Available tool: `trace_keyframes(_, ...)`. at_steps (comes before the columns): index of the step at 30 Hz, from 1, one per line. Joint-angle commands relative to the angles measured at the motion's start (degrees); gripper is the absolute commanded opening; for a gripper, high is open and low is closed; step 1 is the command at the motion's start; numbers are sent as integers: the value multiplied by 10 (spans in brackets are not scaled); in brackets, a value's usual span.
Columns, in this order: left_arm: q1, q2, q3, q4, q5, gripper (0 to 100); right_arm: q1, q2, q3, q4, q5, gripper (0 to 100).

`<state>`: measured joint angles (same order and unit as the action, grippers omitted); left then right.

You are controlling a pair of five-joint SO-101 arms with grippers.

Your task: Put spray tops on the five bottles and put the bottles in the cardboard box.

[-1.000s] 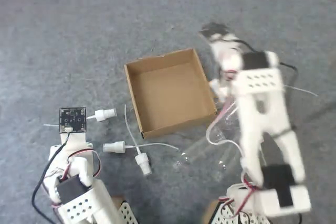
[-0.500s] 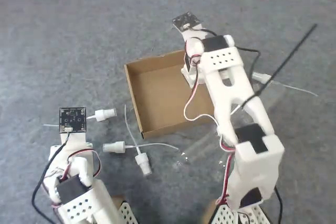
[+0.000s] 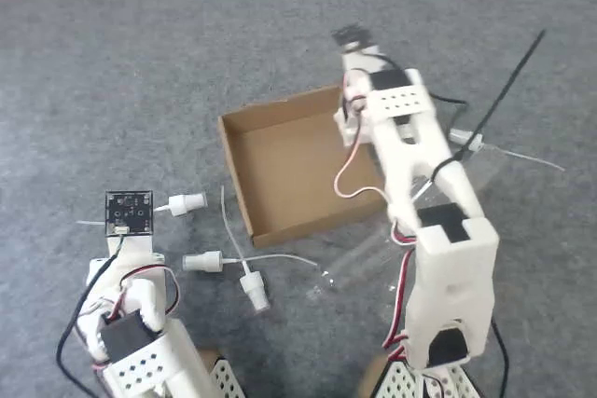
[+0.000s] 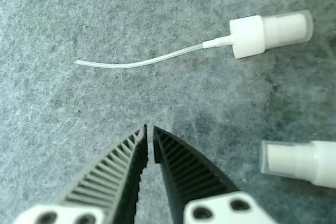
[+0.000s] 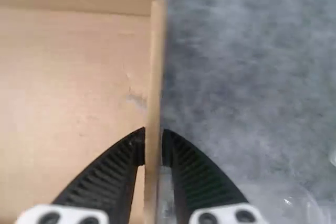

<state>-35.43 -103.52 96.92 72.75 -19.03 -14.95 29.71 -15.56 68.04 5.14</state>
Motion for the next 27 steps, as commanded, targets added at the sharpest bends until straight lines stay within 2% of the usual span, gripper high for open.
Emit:
trace_keyframes(1, 0, -9, -4, 4, -1, 12, 49, -16, -37, -25, -62, 5)
trace_keyframes(5, 0, -9, -4, 4, -1, 12, 73, -11, -40, -40, -77, 5)
trace_keyframes(10, 0, -9, -4, 4, -1, 12, 103, -11, -40, -46, -141, 5)
trace_keyframes(15, 0, -9, -4, 4, -1, 12, 103, -10, -40, -43, -183, 6)
trace_keyframes(19, 0, -9, -4, 4, -1, 12, 94, -11, -40, -41, -189, 12)
trace_keyframes(27, 0, -9, -4, 4, -1, 12, 62, -15, -38, -8, -141, 202)
